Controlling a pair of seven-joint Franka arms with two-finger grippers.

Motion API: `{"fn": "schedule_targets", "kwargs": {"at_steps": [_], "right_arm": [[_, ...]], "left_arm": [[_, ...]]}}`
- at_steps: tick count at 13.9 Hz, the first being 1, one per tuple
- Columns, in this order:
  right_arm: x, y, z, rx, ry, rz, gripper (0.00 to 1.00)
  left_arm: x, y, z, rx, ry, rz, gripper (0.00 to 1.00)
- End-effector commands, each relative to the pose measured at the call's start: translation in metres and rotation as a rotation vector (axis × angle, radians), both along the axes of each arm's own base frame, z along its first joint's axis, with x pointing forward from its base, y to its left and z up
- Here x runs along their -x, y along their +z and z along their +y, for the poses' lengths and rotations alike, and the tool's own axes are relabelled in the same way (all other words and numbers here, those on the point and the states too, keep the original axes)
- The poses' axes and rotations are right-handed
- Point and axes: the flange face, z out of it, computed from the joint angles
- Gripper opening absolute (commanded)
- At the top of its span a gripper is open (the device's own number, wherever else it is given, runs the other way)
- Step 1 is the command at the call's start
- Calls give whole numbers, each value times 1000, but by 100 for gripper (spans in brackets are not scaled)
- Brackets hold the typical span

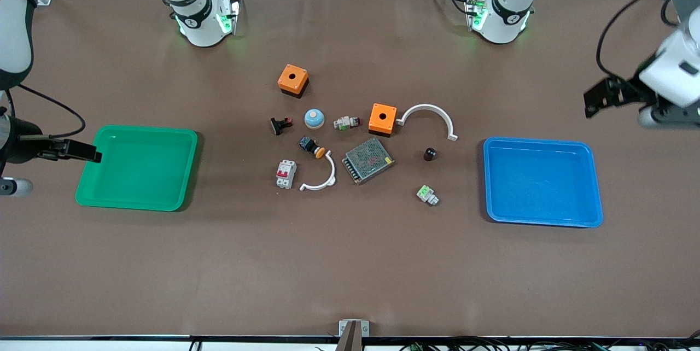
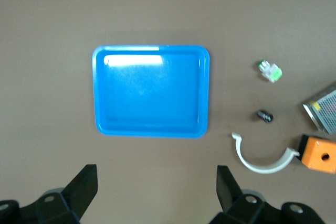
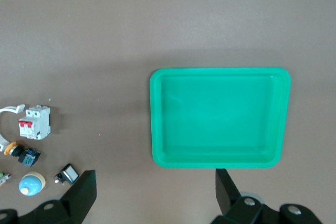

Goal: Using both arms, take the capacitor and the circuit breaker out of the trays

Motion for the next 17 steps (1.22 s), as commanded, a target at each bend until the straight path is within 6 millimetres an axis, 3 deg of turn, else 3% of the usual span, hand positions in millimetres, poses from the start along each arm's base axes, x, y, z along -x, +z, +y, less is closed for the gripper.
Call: {"fn": "schedule_targets", "kwargs": {"at_steps": [1,5,9,11,17], "right_arm": [[41,9,2,1,-4,-23,100],[69,21,8,-1,8,-57,100],[95,36,8,11,16,-79,100],[104,47,7,13,17,-90,100],[118,53,6,11,17,-101,100]], "left_arm": [[25,5,13,24,25,31,100],[38,13,14,23,32,35,100],[38,13,12,42,34,33,100],[38,13,12,42,33,33,100],[36,8,14,41,39,45,100]]}}
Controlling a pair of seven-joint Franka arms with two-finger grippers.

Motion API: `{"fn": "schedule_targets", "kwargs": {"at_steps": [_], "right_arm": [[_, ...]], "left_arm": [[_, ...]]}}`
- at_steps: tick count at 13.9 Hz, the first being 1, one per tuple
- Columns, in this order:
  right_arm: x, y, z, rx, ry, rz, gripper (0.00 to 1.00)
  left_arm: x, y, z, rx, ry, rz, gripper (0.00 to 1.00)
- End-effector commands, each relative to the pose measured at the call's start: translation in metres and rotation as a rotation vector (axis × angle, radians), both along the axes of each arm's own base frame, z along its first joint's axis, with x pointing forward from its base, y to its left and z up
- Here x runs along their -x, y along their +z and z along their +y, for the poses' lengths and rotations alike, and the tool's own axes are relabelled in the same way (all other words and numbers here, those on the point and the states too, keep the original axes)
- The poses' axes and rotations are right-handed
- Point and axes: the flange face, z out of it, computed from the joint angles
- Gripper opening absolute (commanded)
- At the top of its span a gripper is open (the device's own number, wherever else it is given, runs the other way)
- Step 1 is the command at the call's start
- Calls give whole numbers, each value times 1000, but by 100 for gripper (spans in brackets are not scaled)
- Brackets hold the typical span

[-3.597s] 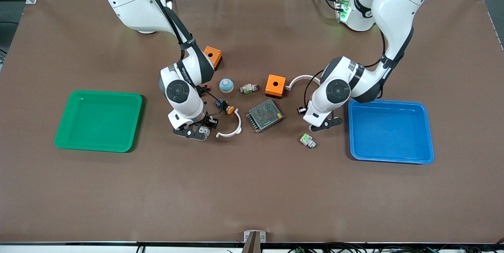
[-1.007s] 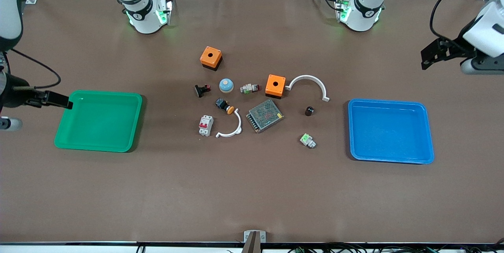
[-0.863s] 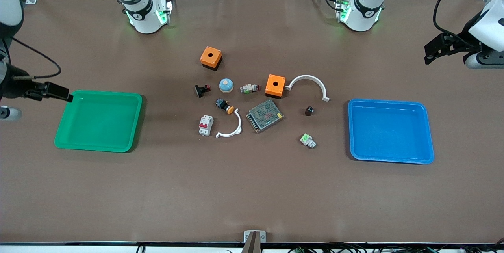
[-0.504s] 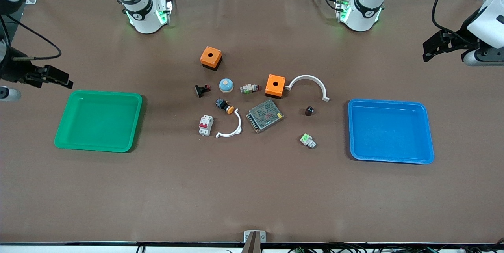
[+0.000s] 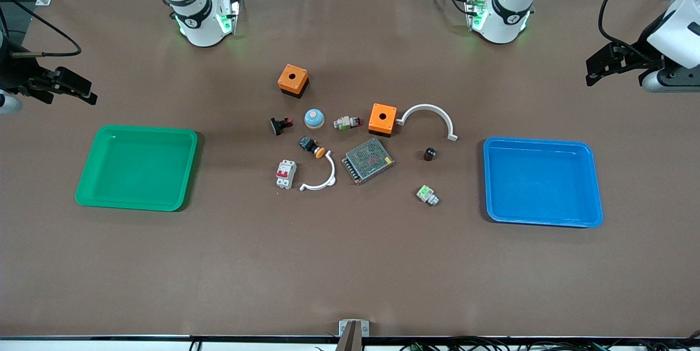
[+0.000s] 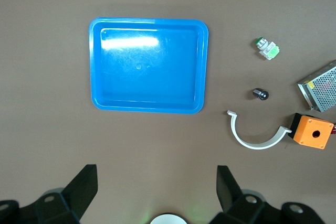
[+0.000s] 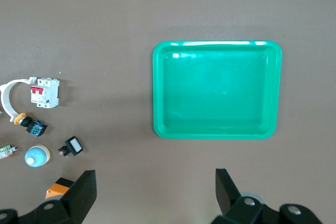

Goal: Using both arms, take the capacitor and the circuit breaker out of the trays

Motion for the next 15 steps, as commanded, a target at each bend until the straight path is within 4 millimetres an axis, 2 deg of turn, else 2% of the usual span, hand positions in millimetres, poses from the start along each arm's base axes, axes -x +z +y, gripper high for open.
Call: {"fn": "schedule_targets", "kwargs": {"at_steps": [1,7,15], "right_arm": [[10,1,1,12,6,-17,100],[7,7,-3,32,36,-49,100],[9,5,-5,36,43,-33,100]], "left_arm": [[5,2,-1,20,4,-1,100],[7,7,6,10,4,-8,100],[7,11,7,13,3,-17,100]]}}
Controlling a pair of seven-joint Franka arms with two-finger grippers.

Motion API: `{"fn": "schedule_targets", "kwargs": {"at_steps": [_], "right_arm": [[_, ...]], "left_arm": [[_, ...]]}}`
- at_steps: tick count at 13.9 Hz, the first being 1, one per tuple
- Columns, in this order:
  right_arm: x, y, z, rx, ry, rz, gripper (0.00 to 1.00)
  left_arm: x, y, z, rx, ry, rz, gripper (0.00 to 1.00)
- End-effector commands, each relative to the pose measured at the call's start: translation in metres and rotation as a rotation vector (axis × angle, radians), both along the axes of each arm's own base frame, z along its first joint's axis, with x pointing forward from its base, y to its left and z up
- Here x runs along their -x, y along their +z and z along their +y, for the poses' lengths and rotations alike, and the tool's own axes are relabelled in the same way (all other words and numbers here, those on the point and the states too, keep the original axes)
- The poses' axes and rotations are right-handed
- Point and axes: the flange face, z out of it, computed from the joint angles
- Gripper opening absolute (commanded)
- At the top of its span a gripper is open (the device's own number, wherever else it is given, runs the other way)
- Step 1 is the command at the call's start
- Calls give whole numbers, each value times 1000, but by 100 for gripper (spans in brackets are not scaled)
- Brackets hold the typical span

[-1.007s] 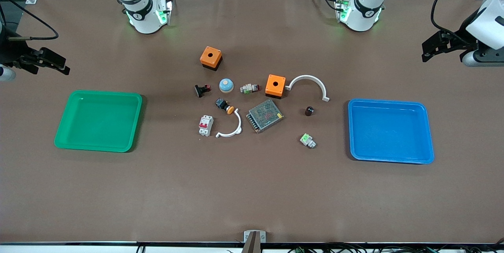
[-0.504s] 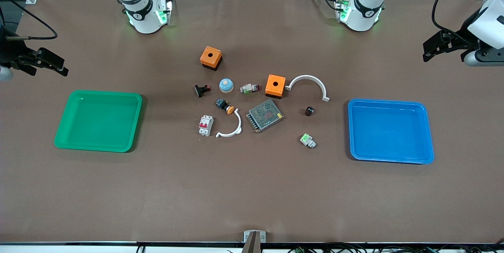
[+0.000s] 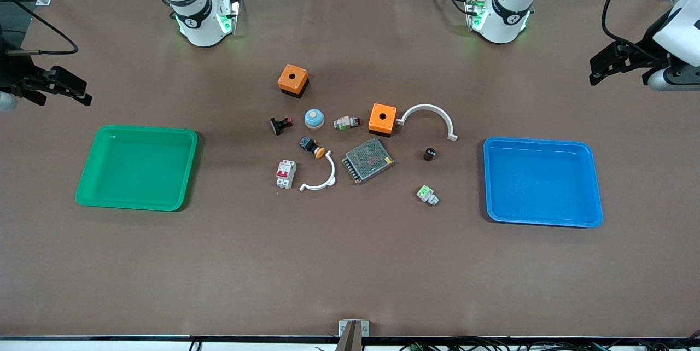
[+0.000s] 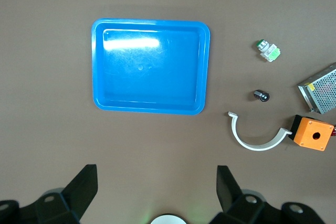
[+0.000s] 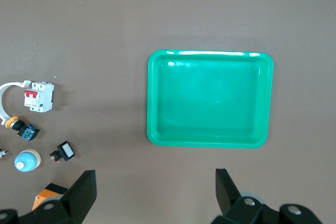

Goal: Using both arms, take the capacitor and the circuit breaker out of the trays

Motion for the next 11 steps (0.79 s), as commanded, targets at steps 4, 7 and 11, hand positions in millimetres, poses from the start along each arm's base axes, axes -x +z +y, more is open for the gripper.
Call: {"fn": "schedule_targets", "kwargs": {"at_steps": [4,7,11], "right_arm": [[11,2,-1,12,15,0,100],[11,2,-1,12,15,0,100],[11,0,0,10,15,9,100]], "left_arm": [[4,12,3,14,-7,-20,100],[2,17,2,10,7,-33,100],[-1,16,2,-4,2,-33,100]]}}
